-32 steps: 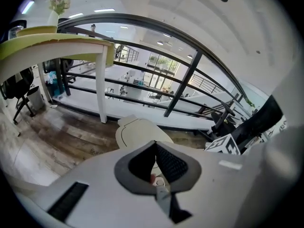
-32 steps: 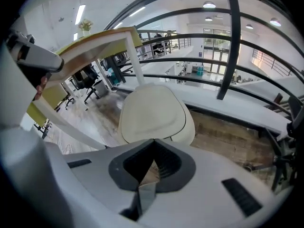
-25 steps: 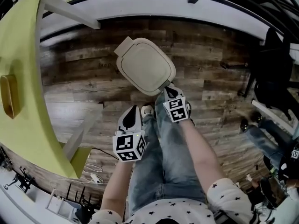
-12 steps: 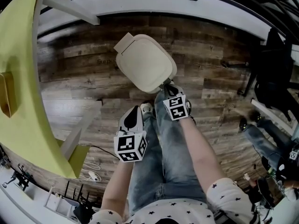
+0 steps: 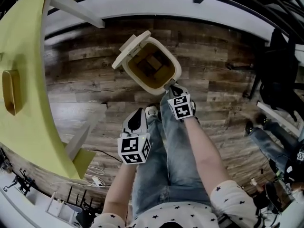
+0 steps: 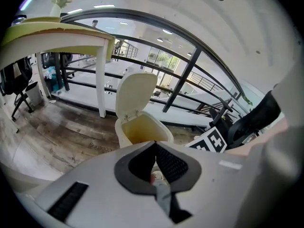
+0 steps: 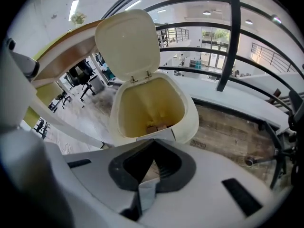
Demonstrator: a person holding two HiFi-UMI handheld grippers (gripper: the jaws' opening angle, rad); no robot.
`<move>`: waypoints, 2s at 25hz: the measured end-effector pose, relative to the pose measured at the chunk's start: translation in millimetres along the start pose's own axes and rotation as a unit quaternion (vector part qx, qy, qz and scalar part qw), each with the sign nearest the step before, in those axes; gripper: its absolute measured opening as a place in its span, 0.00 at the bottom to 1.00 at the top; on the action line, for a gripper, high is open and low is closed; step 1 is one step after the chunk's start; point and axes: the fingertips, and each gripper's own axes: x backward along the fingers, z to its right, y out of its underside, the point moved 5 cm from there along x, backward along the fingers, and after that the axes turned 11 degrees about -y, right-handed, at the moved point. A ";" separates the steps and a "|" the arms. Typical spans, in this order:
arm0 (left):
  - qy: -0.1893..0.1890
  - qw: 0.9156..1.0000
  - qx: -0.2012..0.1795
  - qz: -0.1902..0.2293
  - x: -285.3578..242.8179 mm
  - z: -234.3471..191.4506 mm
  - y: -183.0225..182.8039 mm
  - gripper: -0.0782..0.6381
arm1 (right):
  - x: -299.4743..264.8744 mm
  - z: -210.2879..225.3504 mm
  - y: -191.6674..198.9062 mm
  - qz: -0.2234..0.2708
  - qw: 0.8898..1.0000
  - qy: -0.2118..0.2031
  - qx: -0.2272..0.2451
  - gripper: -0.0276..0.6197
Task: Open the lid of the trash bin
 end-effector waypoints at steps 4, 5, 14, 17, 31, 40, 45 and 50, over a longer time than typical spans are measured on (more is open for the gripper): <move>0.005 1.000 -0.008 0.003 10.5 3.2 0.0 0.12 | 5.0 -3.2 -3.5 -0.003 1.000 0.003 -0.013 0.03; 0.006 1.000 -0.011 0.005 13.4 3.9 -0.4 0.12 | 8.3 -5.6 -5.2 0.000 1.000 0.004 -0.013 0.03; 0.016 0.999 -0.028 0.024 42.2 11.6 -12.8 0.12 | 52.2 -35.3 -28.3 0.046 0.999 0.012 0.016 0.03; 0.017 0.999 -0.033 0.024 57.8 13.1 -13.9 0.12 | 73.6 -50.1 -30.6 0.054 0.998 0.012 0.014 0.03; 0.030 0.998 -0.053 0.036 119.6 19.0 -29.4 0.12 | 180.9 -105.2 -58.1 0.141 0.990 0.032 -0.007 0.03; 0.055 0.995 -0.066 0.057 167.6 37.8 -49.1 0.12 | 256.7 -145.3 -64.8 0.188 0.982 0.034 -0.003 0.03; 0.064 0.993 -0.066 0.072 191.9 43.9 -62.4 0.12 | 291.5 -167.8 -67.5 0.209 0.978 0.030 0.005 0.03; 0.068 0.992 -0.061 0.083 214.8 42.7 -71.8 0.12 | 320.7 -189.1 -74.0 0.230 0.973 0.026 0.017 0.03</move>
